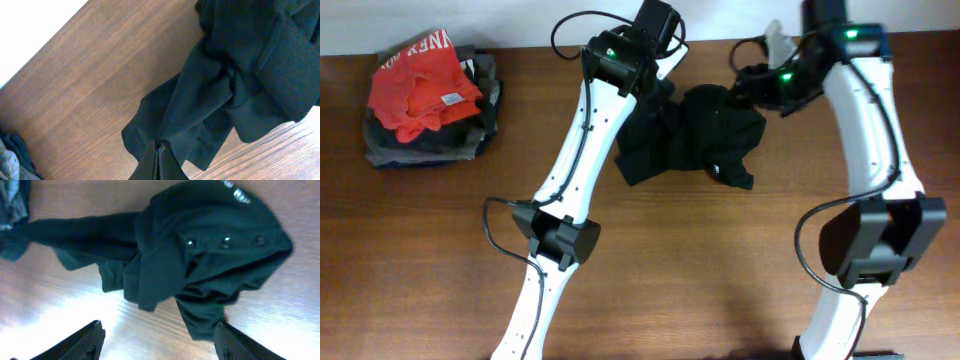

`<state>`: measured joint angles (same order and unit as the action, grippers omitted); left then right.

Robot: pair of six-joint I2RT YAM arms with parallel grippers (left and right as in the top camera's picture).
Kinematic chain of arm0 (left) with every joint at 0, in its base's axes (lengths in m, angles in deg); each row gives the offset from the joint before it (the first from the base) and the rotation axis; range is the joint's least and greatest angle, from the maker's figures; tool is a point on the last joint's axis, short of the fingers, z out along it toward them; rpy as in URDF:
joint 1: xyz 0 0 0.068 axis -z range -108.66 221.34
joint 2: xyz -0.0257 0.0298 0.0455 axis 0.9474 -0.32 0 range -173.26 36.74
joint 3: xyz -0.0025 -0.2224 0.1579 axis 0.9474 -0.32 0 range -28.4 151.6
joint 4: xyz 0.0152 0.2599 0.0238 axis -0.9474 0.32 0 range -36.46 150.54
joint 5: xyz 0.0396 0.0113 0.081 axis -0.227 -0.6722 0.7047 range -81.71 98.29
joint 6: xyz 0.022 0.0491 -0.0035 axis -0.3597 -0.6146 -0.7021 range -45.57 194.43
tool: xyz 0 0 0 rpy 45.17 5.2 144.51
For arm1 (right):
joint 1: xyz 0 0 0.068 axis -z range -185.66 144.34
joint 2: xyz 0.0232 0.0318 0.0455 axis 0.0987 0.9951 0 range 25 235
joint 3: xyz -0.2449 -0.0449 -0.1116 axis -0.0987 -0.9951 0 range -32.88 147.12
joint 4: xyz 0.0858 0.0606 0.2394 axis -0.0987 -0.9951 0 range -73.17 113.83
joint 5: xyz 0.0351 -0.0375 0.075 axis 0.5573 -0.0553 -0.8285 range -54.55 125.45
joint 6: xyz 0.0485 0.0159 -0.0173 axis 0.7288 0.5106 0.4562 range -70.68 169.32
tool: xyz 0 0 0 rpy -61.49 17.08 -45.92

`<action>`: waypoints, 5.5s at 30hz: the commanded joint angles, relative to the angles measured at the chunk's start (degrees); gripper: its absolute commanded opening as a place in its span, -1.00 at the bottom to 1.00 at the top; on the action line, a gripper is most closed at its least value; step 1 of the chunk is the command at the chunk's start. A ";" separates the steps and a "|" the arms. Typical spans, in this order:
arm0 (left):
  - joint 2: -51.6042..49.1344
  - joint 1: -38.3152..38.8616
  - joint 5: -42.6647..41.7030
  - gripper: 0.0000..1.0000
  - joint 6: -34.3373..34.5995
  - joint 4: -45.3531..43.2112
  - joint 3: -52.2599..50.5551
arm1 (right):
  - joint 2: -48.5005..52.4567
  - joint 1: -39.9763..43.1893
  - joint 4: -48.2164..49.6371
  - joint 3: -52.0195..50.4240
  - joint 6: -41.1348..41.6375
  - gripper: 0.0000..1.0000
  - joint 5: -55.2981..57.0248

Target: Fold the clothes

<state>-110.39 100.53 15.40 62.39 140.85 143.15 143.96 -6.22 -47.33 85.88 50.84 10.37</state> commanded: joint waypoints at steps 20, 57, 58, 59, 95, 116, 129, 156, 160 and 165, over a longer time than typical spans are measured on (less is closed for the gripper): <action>0.59 -2.73 0.68 -0.99 2.34 0.20 1.40 | -1.46 -4.33 39.26 -29.97 12.31 0.51 -9.68; 0.68 -14.01 0.90 -0.99 5.99 -0.61 5.03 | -9.01 27.21 24.04 -21.68 -6.14 -0.92 -2.47; 0.68 -14.19 1.01 -0.99 5.99 -0.61 5.55 | -9.01 27.21 23.87 -21.66 -7.96 -0.92 -1.77; 0.68 -14.40 1.22 -0.99 5.99 -0.46 6.21 | -9.01 27.21 23.74 -21.66 -8.87 -0.92 -1.11; 5.73 -14.32 -3.06 -0.99 6.01 3.89 8.17 | -9.01 21.05 16.70 -21.66 -4.28 0.30 -7.93; 5.73 -14.34 -3.04 -0.99 8.59 3.87 8.17 | 5.16 -13.49 50.27 -21.68 9.07 0.32 14.08; 5.73 -14.45 -3.02 -0.99 8.57 3.85 8.17 | 12.02 -13.57 55.45 -21.68 4.24 0.45 14.82; 5.73 -14.99 -2.78 -0.99 8.57 3.21 8.17 | 8.04 -8.94 38.29 -7.15 1.70 -0.92 14.99; 5.92 -15.65 -2.78 -0.99 8.57 3.28 8.20 | 6.05 -6.36 25.92 2.82 1.66 -0.92 15.02; 8.35 -16.90 -0.50 -0.99 8.57 3.06 8.20 | 3.45 -2.54 10.56 14.69 0.37 -0.92 15.06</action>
<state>-106.89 84.81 12.91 70.22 144.37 150.38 152.24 -10.77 -32.58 93.96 52.17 25.10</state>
